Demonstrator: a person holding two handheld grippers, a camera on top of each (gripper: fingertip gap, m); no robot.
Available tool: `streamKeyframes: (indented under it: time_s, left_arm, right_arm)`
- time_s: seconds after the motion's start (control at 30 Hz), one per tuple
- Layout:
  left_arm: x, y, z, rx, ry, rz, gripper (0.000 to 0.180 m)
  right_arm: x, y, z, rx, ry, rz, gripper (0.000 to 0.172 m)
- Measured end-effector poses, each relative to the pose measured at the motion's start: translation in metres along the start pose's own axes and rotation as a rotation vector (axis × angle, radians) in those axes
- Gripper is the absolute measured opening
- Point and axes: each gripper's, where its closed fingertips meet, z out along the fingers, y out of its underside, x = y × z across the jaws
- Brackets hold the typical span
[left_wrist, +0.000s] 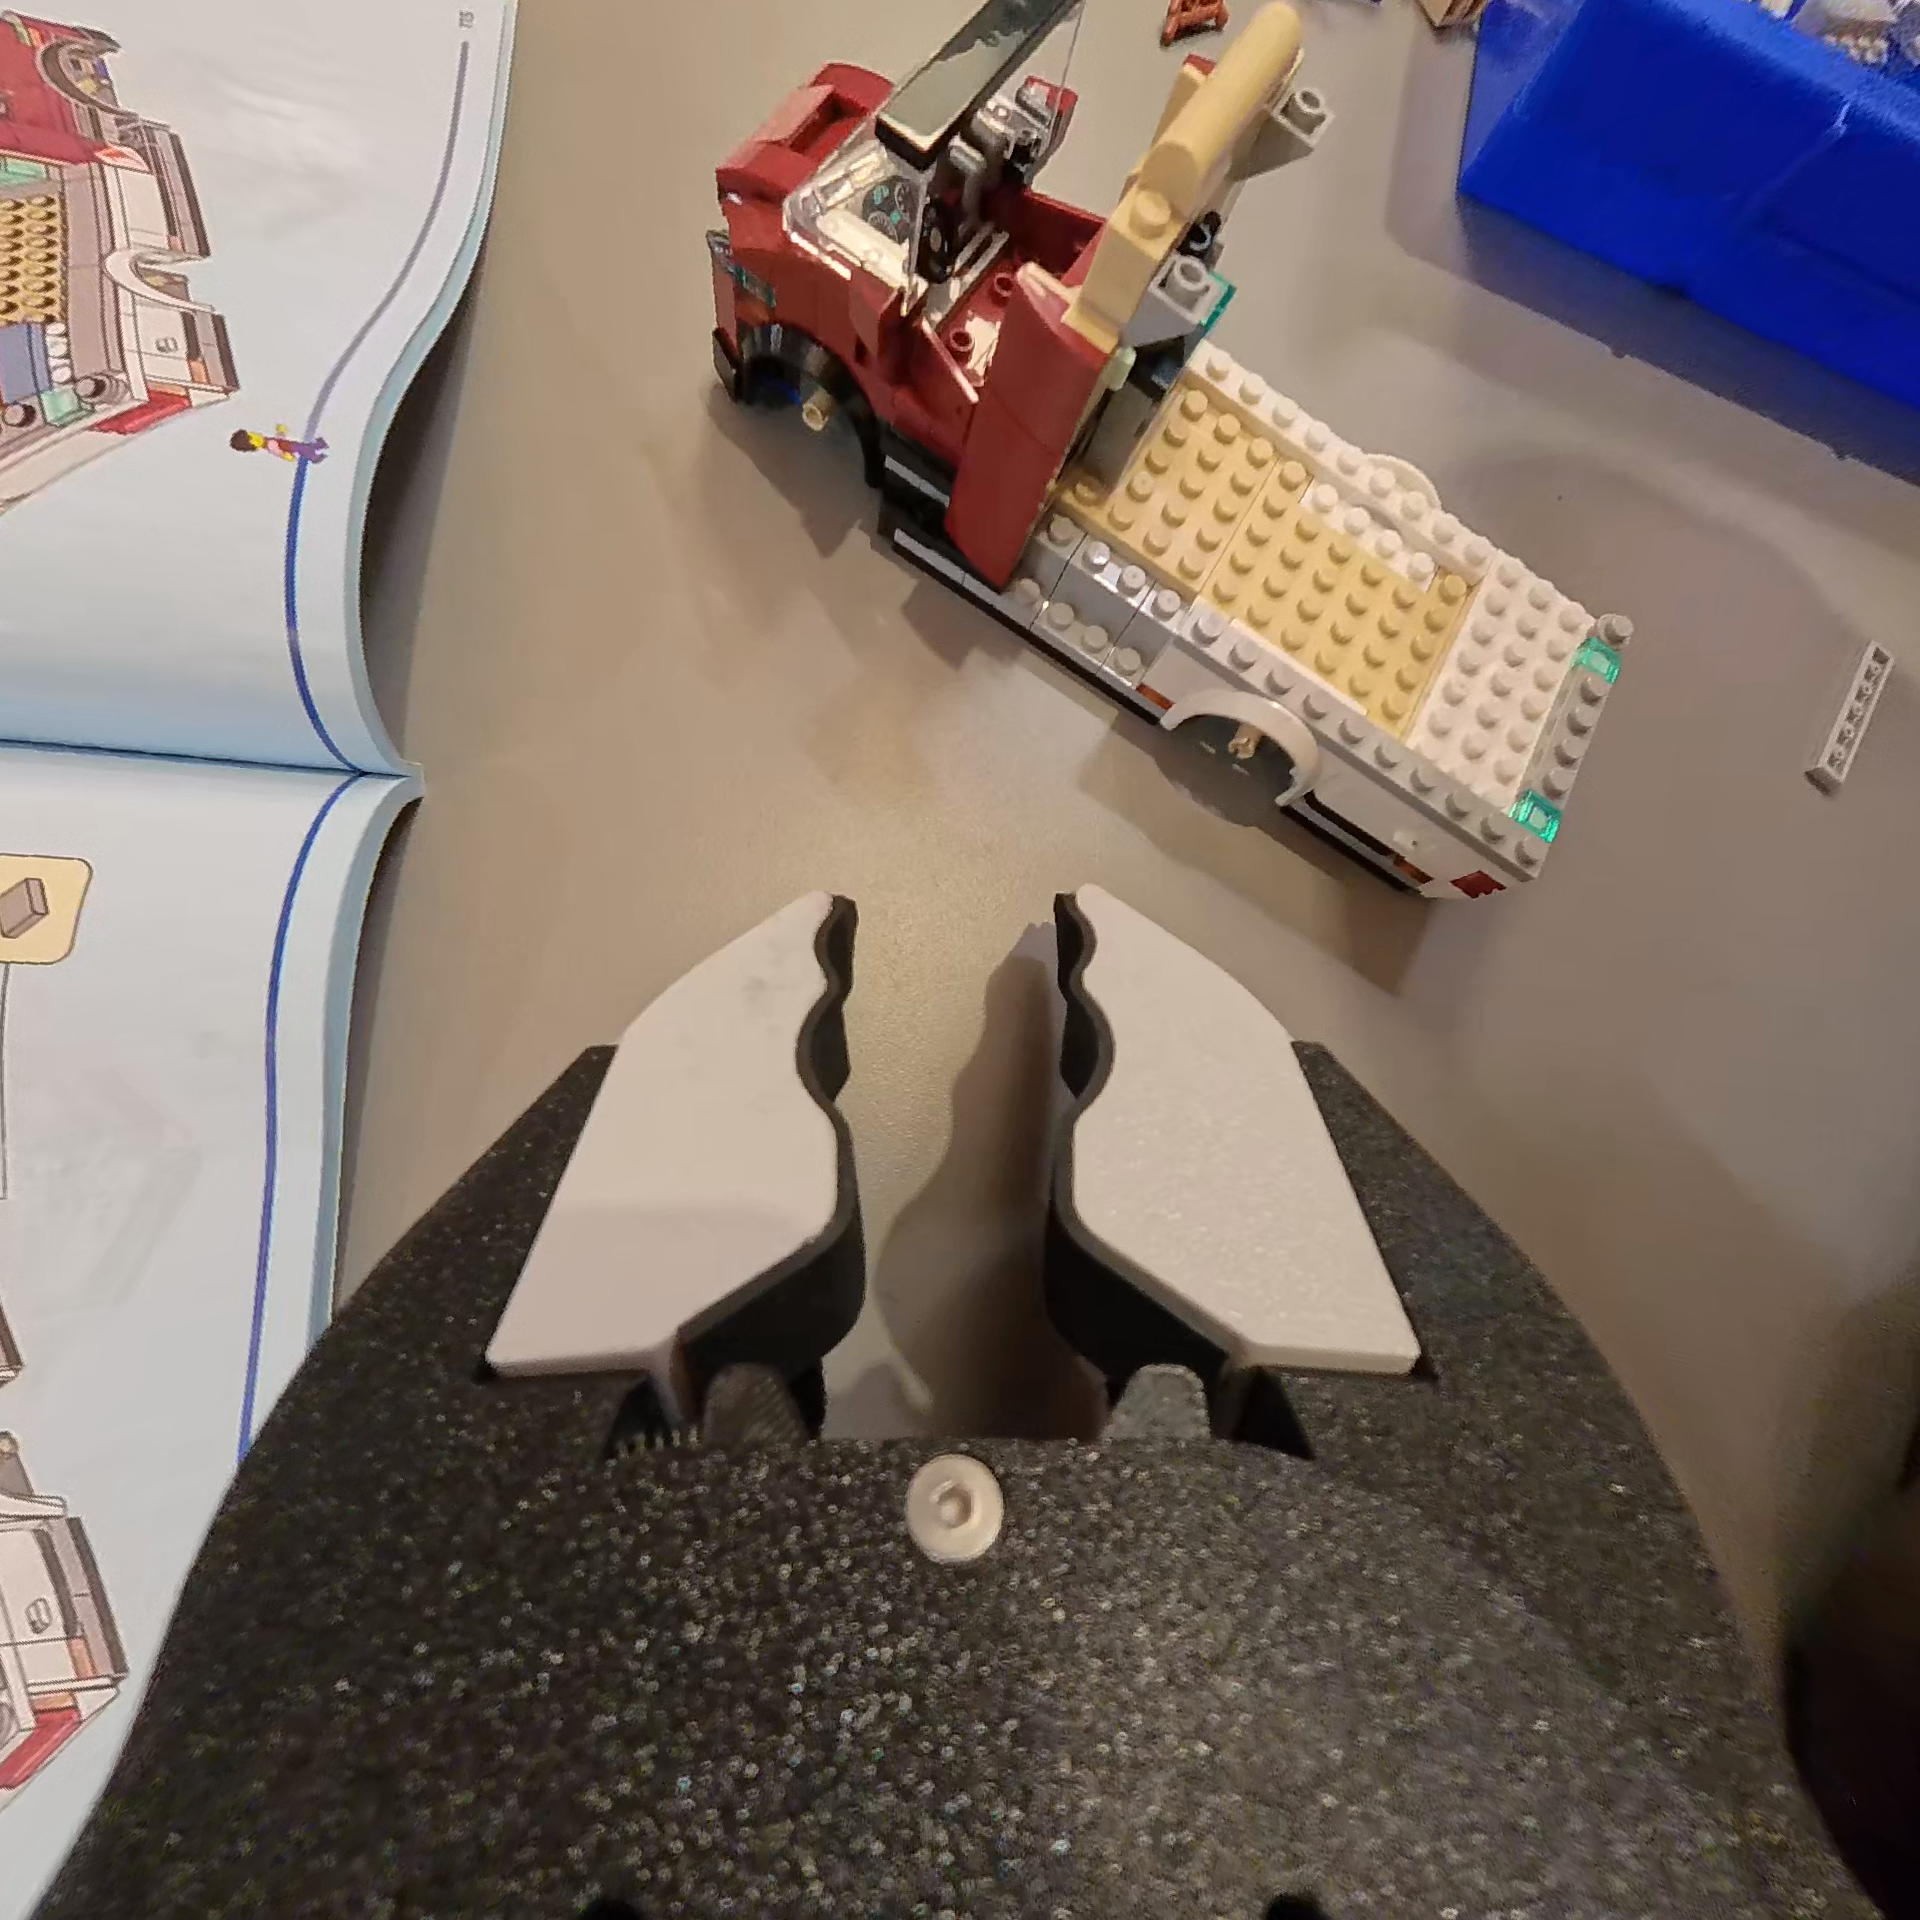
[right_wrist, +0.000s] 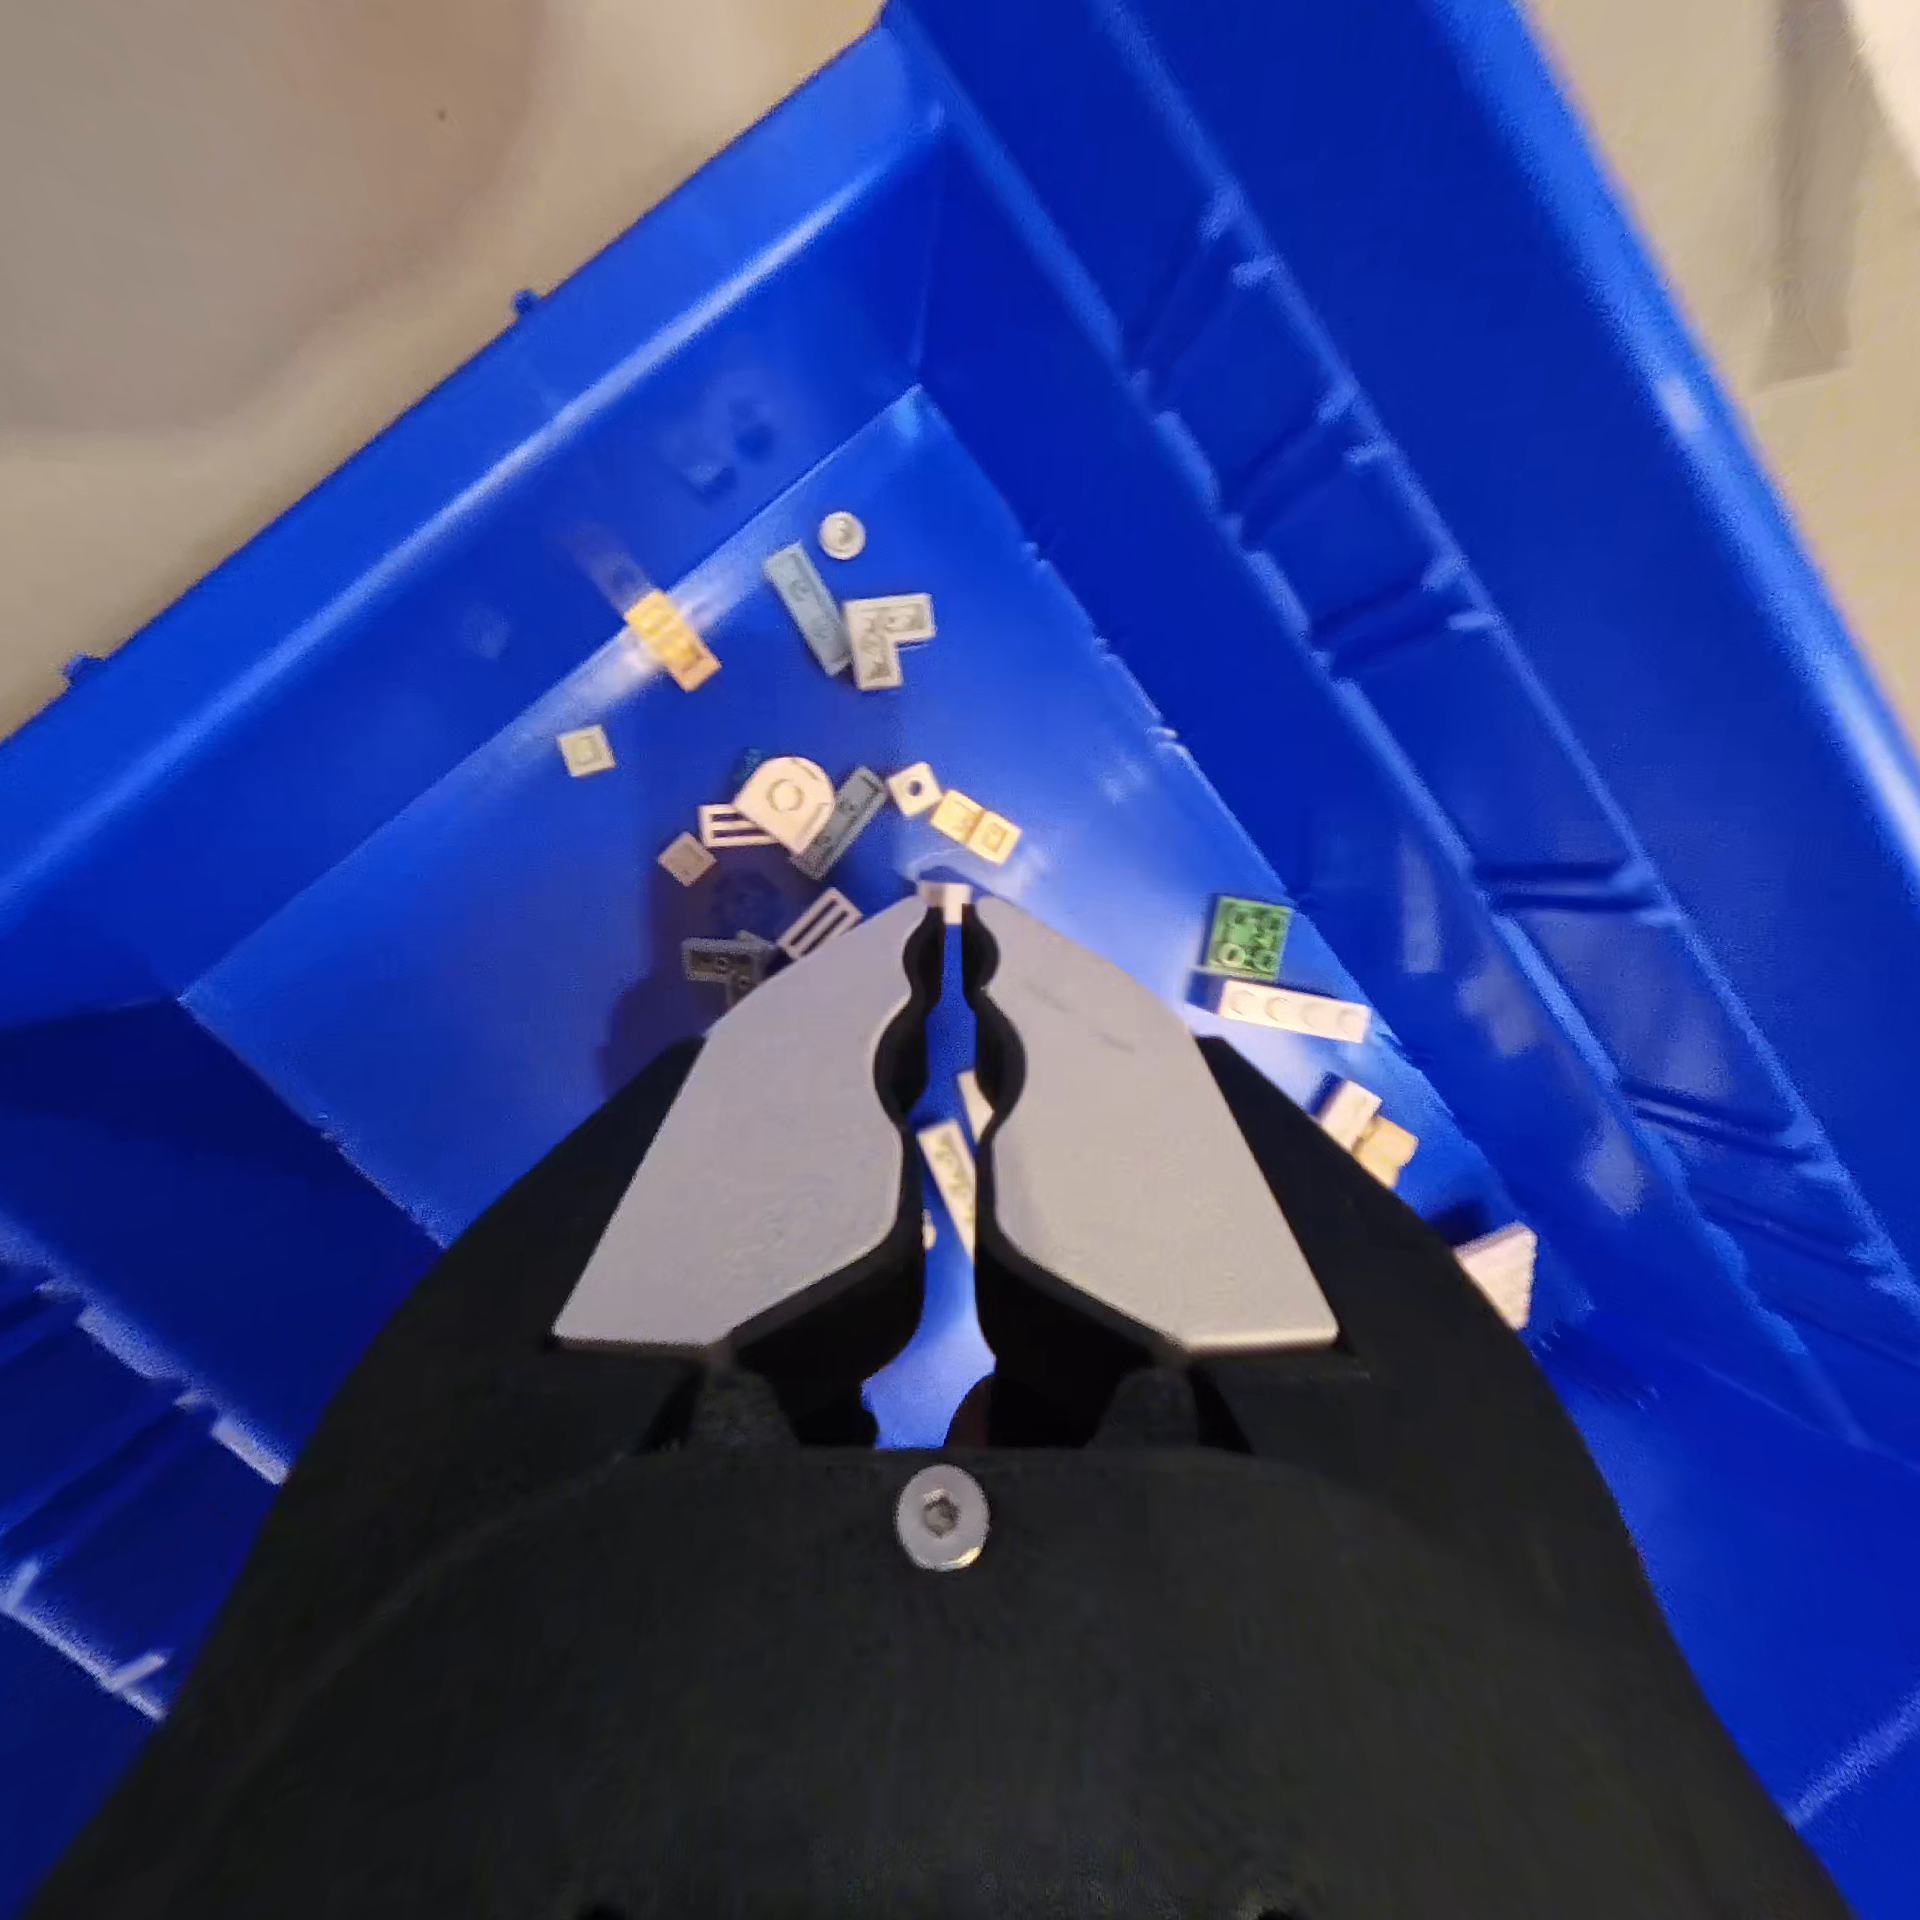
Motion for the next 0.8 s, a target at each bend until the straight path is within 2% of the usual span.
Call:
streamKeyframes:
  time_s: [0.13, 0.27, 0.33, 0.43, 0.67, 0.8]
  left_arm:
    - [0.000, 0.000, 0.000, 0.000, -0.001, -0.002, 0.038]
    - [0.000, -0.001, 0.000, 0.000, 0.008, -0.005, 0.038]
    - [0.000, -0.002, 0.001, 0.002, 0.011, -0.004, 0.038]
    - [0.000, -0.001, 0.001, -0.001, 0.011, 0.001, 0.038]
    - [0.000, -0.002, 0.001, 0.003, 0.016, -0.005, 0.038]
    - [0.000, -0.002, 0.001, 0.003, 0.017, -0.006, 0.038]
  right_arm:
    - [0.021, 0.001, -0.021, 0.075, 0.102, 0.056, 0.006]
    - [0.035, 0.019, -0.044, 0.050, 0.199, 0.075, 0.009]
    - [0.039, 0.016, -0.052, 0.099, 0.215, 0.110, 0.009]
    - [0.030, 0.013, -0.043, 0.118, 0.157, 0.094, 0.010]
    - [-0.022, -0.004, -0.015, 0.108, -0.050, -0.136, 0.014]
    - [-0.041, -0.007, -0.008, 0.086, -0.124, -0.191, 0.016]
